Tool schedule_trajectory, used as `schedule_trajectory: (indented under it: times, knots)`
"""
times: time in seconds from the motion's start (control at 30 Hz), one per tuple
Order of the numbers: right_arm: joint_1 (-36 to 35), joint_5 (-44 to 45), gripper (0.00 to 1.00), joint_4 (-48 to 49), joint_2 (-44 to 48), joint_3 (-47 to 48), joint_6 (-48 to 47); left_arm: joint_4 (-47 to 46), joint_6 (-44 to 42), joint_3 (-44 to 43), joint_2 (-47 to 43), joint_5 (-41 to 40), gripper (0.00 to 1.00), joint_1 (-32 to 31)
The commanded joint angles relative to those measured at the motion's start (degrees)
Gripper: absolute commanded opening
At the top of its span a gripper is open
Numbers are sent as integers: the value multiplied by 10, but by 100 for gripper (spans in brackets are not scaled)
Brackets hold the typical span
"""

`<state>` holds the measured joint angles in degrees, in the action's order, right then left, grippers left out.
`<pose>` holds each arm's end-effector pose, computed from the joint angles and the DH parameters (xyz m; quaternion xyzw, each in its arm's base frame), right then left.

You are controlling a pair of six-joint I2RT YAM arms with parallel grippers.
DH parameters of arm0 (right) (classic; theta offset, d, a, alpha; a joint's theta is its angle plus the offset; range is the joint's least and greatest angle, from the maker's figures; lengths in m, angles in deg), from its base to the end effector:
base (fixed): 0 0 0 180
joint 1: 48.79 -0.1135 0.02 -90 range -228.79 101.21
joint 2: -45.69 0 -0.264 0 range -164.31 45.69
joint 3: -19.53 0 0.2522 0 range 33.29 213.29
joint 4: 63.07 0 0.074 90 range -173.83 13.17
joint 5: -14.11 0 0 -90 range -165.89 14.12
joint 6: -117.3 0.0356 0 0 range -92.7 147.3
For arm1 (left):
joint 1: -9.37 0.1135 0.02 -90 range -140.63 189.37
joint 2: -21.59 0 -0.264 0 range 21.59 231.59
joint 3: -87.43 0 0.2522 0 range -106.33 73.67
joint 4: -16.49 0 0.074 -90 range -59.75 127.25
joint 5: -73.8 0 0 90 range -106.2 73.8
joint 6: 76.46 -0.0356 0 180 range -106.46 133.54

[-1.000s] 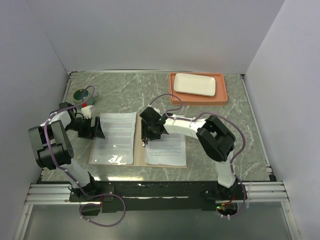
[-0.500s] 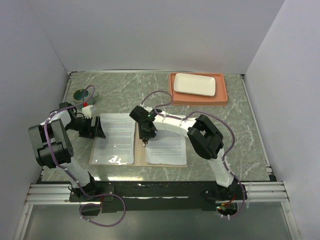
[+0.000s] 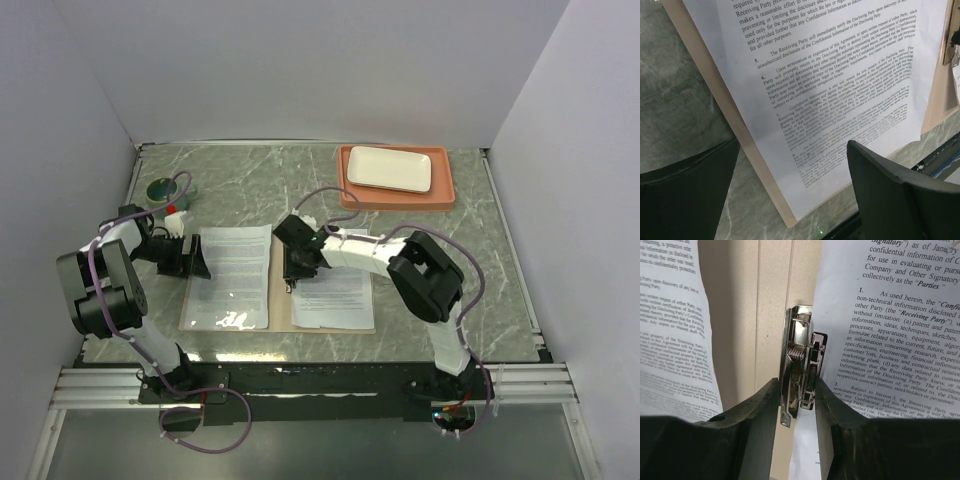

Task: Put the files into the folder

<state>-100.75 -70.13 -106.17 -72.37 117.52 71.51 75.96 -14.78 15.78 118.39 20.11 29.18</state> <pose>0.2681 0.3368 0.1623 -0.0540 0.9701 0.1398 0.1912 0.2792 0.0782 0.1662 0.0850 0.9455 -0.2660 0.1676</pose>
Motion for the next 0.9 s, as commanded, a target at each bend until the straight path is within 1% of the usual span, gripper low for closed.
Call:
schedule_trajectory:
  times: [0.0, 0.03, 0.13, 0.27, 0.37, 0.6, 0.8, 0.87]
  knots:
    - [22, -53, 13, 26, -19, -111, 16, 17, -17, -23, -26, 0, 96, -1]
    - [26, -55, 13, 44, -18, -129, 16, 13, -17, -24, -26, -11, 96, -1]
    - [28, -67, 13, 57, -25, -143, 16, 3, -16, -21, -31, -30, 96, 0]
    - [30, -75, 12, 70, -29, -151, 14, -10, -12, -17, -42, -48, 96, 0]
    - [32, -80, 12, 74, -31, -152, 14, -18, -11, -12, -31, -53, 96, 0]
    - [40, -91, 12, 98, -28, -180, 25, 2, -10, -28, 24, -11, 96, 0]
    - [48, -100, 11, 113, -33, -201, 32, -12, -11, -25, 43, -24, 96, 0]
    - [47, -98, 14, 117, -31, -203, 33, -14, -11, -21, 43, -27, 96, 2]
